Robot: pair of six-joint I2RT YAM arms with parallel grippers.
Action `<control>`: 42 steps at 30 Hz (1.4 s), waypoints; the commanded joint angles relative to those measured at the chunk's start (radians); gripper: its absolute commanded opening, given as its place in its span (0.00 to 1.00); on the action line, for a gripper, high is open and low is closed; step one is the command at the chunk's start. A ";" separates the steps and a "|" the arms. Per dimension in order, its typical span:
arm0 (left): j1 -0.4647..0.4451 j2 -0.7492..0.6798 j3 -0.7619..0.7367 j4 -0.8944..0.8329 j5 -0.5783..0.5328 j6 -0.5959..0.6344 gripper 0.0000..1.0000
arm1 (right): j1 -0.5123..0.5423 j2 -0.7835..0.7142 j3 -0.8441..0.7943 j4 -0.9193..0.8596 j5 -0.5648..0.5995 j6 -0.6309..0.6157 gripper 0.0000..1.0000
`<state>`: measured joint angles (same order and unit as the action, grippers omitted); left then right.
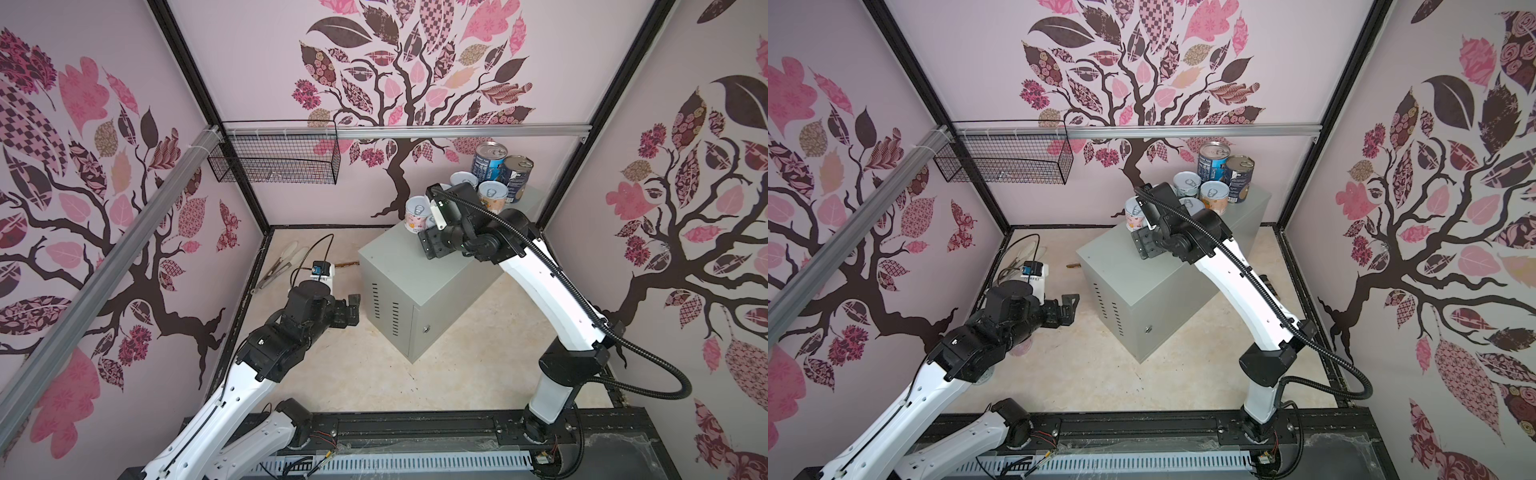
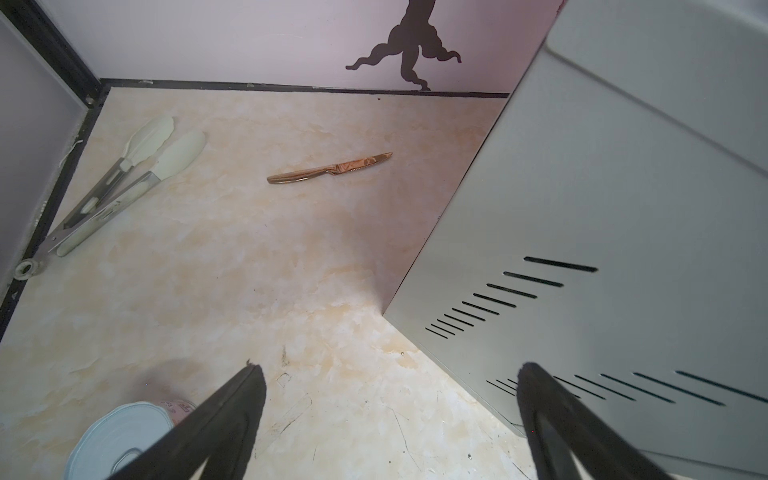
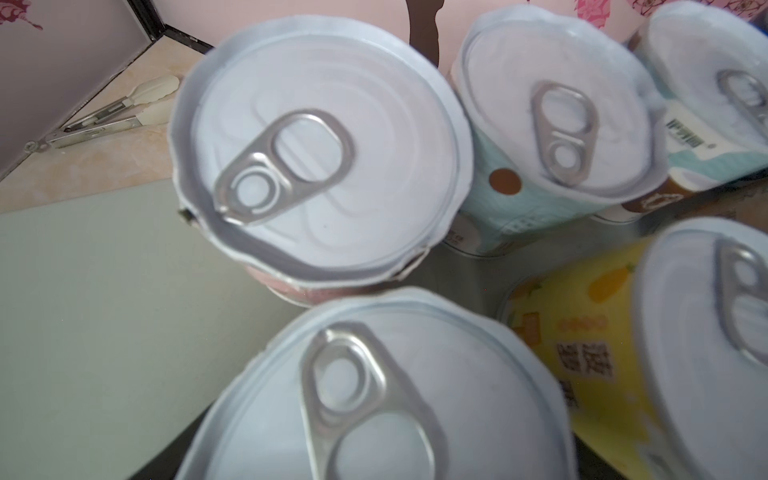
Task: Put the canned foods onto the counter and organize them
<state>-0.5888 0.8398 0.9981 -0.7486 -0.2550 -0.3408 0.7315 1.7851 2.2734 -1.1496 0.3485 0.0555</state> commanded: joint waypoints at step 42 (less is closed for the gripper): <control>-0.134 0.314 0.602 -0.057 0.109 0.142 0.51 | -0.272 -0.722 -0.748 0.525 -0.047 0.177 1.00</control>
<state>-0.6998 1.1084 1.5387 -0.8093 -0.1307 -0.2276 0.5419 1.0927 1.5703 -0.6895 0.3981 0.1745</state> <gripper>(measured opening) 0.517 0.997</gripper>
